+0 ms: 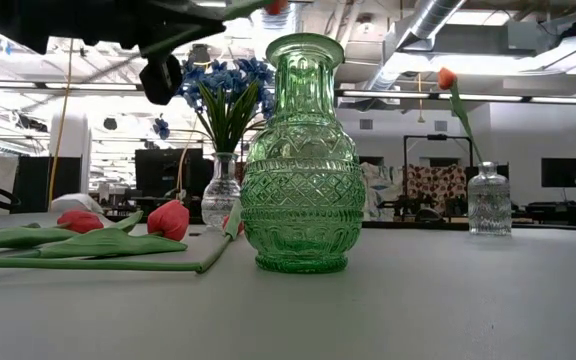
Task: Sort flowers into vase by color
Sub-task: Put the right orange tulip into the top right transparent vase
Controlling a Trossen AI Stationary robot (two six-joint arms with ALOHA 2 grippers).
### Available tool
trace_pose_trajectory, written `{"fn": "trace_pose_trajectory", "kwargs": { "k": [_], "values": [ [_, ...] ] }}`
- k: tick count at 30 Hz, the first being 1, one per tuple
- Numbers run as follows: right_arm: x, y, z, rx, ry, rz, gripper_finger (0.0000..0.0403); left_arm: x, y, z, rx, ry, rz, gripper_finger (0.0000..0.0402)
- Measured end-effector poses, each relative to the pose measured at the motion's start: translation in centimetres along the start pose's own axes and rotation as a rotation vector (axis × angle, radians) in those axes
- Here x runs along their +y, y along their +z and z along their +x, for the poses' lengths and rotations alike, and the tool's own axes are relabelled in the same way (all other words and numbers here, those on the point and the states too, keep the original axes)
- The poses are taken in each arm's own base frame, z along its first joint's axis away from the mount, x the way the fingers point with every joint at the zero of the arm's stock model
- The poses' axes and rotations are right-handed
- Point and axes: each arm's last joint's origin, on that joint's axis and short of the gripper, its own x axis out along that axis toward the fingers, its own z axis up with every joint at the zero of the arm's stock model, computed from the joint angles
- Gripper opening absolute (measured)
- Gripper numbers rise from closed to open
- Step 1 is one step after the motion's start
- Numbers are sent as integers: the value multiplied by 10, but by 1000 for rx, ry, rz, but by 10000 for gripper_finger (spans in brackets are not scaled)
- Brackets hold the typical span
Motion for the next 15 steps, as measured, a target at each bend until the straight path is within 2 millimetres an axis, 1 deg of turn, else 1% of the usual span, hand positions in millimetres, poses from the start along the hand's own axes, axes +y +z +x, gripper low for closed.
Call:
{"fn": "trace_pose_trajectory", "kwargs": {
  "k": [2,4,6,8,11,13,15],
  "values": [
    [-6,-3,-19,21,-5,52,142,1,0,0,-15,29,29,6],
    [-14,-10,-38,50,22,127,142,1,1,0,-29,48,66,6],
    [-19,-20,-57,90,109,217,142,2,1,0,-46,72,97,6],
    [-20,-30,-72,120,191,294,143,3,2,0,-64,97,124,6],
    [-12,-44,-79,117,206,352,143,3,3,0,-91,130,153,6],
    [-1,-55,-78,97,190,379,143,3,4,-1,-106,141,165,6],
    [10,-70,-74,81,171,411,143,3,5,-1,-118,149,178,6]
  ]
}}
